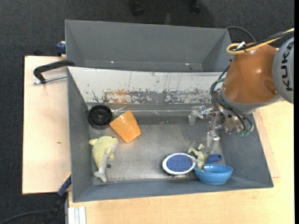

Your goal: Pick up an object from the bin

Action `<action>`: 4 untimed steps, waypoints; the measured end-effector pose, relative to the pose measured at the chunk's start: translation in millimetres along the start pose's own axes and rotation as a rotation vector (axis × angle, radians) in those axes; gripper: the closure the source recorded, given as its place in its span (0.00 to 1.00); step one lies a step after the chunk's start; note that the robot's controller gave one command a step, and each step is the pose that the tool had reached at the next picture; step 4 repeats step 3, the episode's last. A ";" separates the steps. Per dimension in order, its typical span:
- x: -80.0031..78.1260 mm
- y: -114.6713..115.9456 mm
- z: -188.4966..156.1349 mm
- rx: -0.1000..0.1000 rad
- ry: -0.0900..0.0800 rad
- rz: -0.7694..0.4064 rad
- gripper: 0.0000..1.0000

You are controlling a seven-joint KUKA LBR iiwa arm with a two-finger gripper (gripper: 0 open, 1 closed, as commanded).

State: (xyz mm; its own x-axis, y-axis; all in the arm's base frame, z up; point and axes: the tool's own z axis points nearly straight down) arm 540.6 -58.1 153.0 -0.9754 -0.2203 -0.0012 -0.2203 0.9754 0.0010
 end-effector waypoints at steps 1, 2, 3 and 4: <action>38.0 23.6 71.5 0.009 -0.018 -0.326 0.00; 41.1 21.5 72.6 0.010 -0.009 -0.324 1.00; 37.1 -5.5 -67.8 0.008 -0.011 -0.417 1.00; 37.1 -5.5 -67.8 0.008 -0.011 -0.417 1.00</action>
Offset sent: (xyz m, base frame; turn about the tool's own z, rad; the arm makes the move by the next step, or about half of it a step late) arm -0.0501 0.0140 -0.0794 -0.3272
